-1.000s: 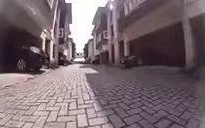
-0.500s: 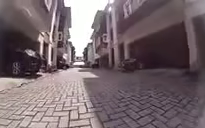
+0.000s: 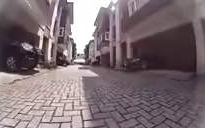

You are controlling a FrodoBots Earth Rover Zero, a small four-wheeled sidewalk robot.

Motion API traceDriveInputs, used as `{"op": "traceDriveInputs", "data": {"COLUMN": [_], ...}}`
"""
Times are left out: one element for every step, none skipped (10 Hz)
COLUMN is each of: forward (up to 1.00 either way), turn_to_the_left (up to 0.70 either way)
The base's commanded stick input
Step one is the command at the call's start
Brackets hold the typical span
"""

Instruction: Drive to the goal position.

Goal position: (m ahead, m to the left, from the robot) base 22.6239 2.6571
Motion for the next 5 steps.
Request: {"op": "traceDriveInputs", "data": {"forward": [0.70, 0.70, 0.70, 0.70, 0.70], "turn_to_the_left": [0.00, 0.00, 0.09, 0.19, 0.29]}}
